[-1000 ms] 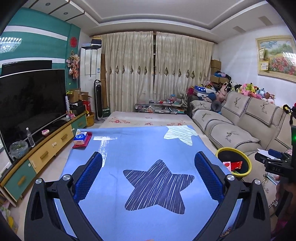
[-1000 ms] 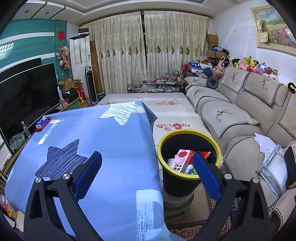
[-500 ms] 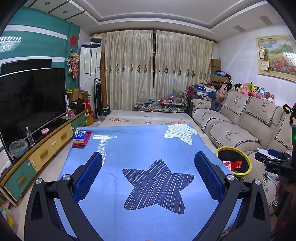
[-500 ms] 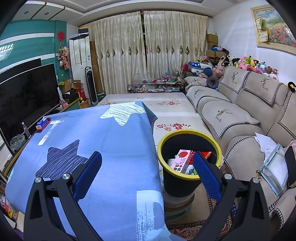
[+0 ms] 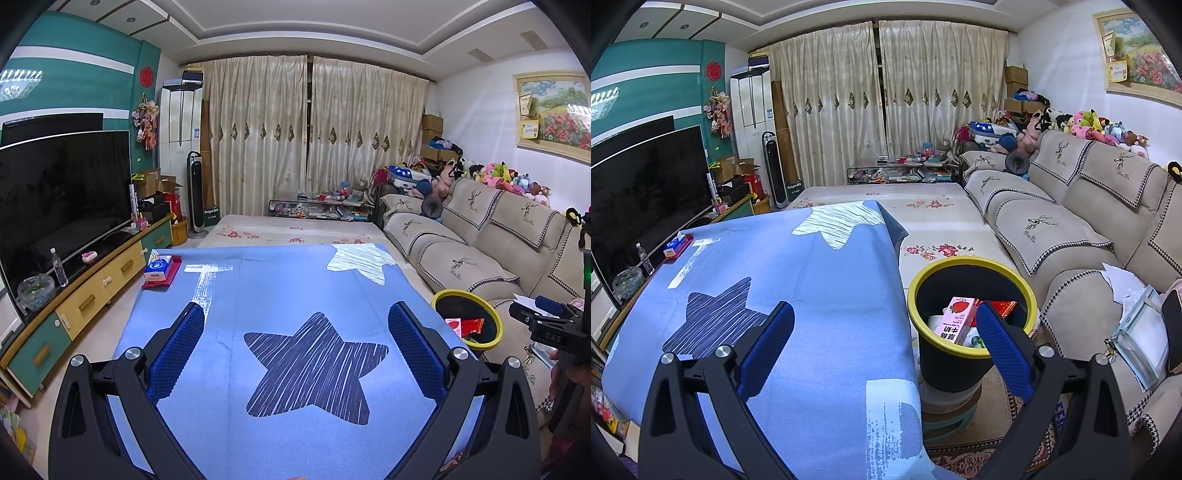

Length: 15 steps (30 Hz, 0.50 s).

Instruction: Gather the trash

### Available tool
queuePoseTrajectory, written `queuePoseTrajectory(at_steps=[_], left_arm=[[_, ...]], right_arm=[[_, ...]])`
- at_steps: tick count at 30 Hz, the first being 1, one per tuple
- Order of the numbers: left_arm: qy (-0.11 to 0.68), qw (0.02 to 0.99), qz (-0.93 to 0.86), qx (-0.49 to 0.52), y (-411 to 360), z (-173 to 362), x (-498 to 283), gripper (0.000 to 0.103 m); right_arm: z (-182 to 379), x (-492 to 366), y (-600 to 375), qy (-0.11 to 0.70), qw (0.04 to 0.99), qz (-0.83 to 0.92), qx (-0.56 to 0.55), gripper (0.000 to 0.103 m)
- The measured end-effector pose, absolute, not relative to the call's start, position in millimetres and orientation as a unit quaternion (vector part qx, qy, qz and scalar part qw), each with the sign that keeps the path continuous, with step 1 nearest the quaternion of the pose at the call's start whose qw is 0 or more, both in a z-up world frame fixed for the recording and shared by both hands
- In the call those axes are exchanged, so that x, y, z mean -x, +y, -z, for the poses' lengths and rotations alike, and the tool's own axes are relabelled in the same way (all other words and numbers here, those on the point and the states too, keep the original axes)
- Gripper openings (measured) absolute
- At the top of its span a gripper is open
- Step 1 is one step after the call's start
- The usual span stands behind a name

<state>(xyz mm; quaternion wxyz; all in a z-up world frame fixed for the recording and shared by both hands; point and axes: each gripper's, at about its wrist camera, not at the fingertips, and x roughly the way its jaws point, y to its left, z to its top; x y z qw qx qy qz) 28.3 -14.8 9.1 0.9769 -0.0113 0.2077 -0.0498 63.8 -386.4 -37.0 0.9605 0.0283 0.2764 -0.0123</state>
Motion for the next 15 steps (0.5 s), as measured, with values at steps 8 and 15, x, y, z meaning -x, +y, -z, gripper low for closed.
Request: queuePoseTrajectory(at_steps=[8, 15], left_arm=[[0.215, 0.975, 0.050, 0.013, -17.9, -6.2, -34.0, 0.098], [0.218, 0.975, 0.051, 0.013, -20.4, -2.6, -36.7, 0.098]], right_arm=[[39.4, -65.8, -386.5, 0.278, 0.960, 0.011, -0.030, 0.094], [41.9, -67.6, -385.9, 0.279, 0.960, 0.011, -0.030, 0.094]])
